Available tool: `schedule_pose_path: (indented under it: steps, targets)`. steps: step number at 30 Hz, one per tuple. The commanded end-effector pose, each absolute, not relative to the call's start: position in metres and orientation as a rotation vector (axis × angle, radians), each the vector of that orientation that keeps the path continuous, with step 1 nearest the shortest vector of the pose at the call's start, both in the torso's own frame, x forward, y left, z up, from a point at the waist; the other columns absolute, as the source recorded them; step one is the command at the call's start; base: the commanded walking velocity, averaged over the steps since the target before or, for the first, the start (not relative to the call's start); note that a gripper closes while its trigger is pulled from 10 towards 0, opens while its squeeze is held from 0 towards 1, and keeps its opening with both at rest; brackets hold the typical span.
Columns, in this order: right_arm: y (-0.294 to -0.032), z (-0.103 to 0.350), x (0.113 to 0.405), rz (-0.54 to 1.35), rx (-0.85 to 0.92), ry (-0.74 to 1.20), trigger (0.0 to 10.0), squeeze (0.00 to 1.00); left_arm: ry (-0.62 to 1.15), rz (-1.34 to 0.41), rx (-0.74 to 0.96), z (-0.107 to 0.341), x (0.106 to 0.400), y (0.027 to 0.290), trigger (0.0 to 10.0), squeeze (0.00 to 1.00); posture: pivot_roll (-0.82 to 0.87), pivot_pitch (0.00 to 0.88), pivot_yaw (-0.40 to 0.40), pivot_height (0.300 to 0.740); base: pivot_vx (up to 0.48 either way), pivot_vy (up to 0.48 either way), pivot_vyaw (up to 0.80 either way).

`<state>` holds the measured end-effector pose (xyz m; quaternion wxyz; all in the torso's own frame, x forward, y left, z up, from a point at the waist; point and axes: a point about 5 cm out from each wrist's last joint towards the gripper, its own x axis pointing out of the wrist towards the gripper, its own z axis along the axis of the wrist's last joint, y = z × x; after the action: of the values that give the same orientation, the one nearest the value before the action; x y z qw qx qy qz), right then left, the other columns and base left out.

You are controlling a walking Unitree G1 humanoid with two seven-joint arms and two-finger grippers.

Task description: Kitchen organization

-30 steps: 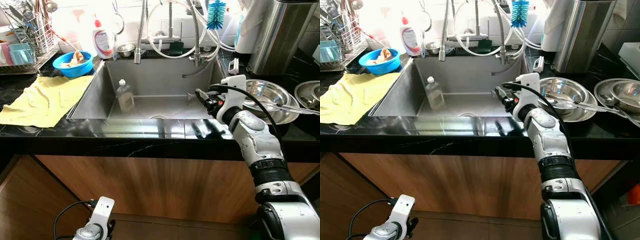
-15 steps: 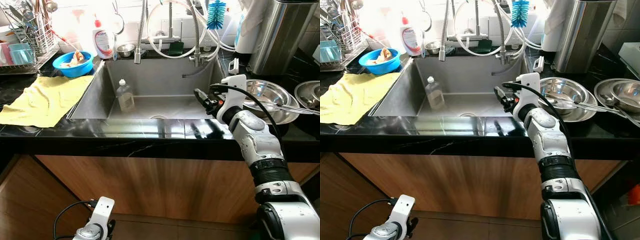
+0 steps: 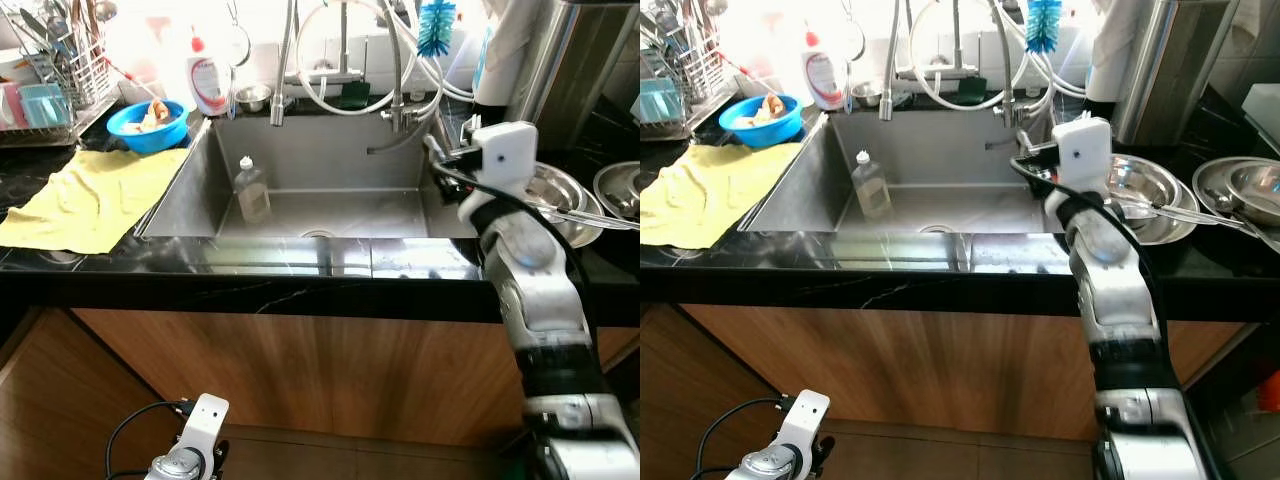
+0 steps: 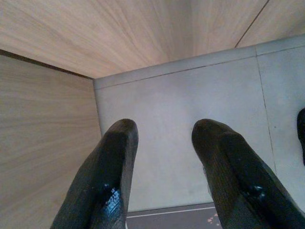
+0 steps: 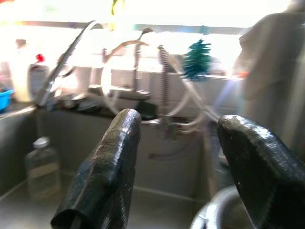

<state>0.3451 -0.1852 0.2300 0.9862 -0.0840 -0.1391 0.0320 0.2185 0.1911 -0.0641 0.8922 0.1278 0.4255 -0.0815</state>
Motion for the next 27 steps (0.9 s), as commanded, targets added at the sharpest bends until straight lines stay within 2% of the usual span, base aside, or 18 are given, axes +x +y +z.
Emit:
schedule_pose_path:
  steps: [1,9,15,22,27]
  targets:
    - [-0.196,0.238,0.335,-0.028,-0.159,-0.328,10.0,0.0,0.899,-0.157,0.279,-0.066,0.214,0.197,10.0,0.0,-0.15,0.0,0.094,0.74,0.0,0.0,0.0]
    - [-0.229,0.207,0.311,-0.261,-0.088,-0.265,10.0,0.0,0.899,-0.165,0.281,-0.066,0.215,0.194,10.0,0.0,-0.15,0.0,0.096,0.74,0.0,0.0,0.0]
    - [-0.232,0.206,0.303,-0.32,-0.099,-0.267,10.0,0.0,0.898,-0.164,0.282,-0.066,0.215,0.194,10.0,0.0,-0.15,0.0,0.095,0.74,0.0,0.0,0.0]
    - [-0.225,0.222,0.297,-0.321,-0.091,-0.363,10.0,0.0,0.899,-0.163,0.286,-0.066,0.215,0.195,10.0,0.0,-0.15,0.0,0.096,0.74,0.0,0.0,0.0]
    - [-0.235,0.225,0.285,-0.442,-0.143,-0.405,10.0,0.0,0.897,-0.162,0.284,-0.066,0.215,0.195,10.0,0.0,-0.15,0.0,0.095,0.74,0.0,0.0,0.0]
